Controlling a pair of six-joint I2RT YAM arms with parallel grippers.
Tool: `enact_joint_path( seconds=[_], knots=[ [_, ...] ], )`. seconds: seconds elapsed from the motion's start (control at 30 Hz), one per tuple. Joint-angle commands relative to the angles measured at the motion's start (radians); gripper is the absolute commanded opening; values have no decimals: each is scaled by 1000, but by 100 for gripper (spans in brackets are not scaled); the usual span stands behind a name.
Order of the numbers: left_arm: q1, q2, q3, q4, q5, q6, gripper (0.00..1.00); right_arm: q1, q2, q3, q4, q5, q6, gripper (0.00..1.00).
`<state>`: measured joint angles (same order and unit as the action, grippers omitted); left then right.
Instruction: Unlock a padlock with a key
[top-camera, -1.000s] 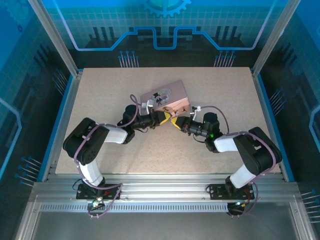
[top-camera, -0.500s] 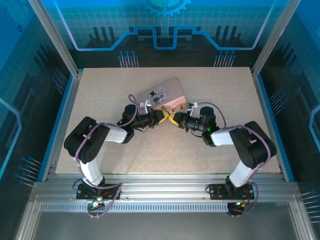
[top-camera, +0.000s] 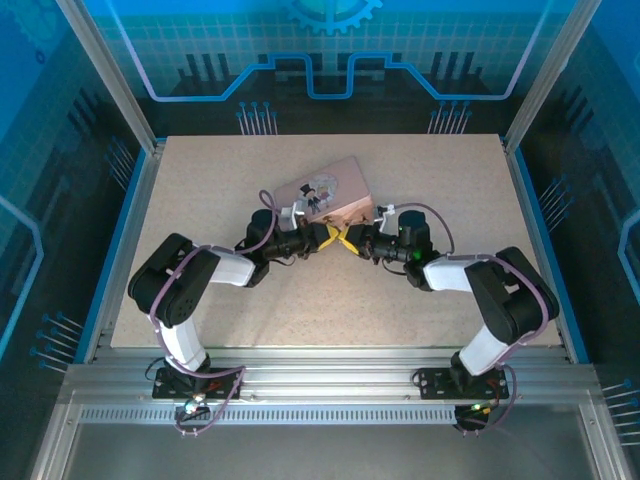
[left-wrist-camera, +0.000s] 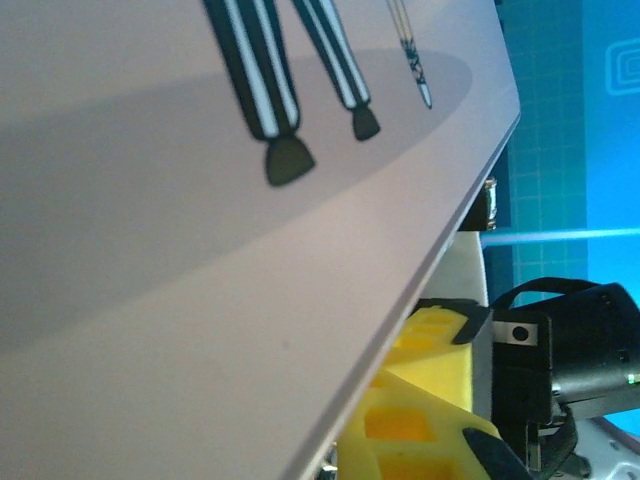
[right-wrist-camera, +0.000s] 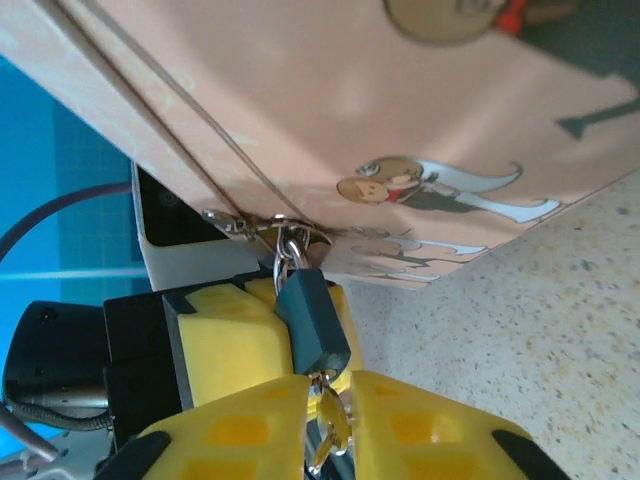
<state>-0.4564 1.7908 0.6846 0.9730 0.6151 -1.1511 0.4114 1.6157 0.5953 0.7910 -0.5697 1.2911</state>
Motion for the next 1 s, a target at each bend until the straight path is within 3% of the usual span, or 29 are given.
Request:
enact_joint_path(
  seconds=[0.0, 0.23, 0.47, 0.63, 0.97],
  knots=[
    [-42, -36, 15, -141, 112, 67, 7, -11, -111, -19, -125, 70, -139, 28],
    [-42, -41, 36, -266, 62, 115, 7, -25, -306, -53, -499, 139, -357, 29],
    [-56, -75, 58, -377, 17, 150, 10, 13, -431, -24, -807, 292, -560, 27],
    [-84, -134, 133, -619, -42, 265, 10, 80, -455, 3, -905, 397, -657, 27],
    [-93, -145, 145, -659, -63, 237, 10, 238, -404, 53, -924, 573, -801, 34]
  ],
)
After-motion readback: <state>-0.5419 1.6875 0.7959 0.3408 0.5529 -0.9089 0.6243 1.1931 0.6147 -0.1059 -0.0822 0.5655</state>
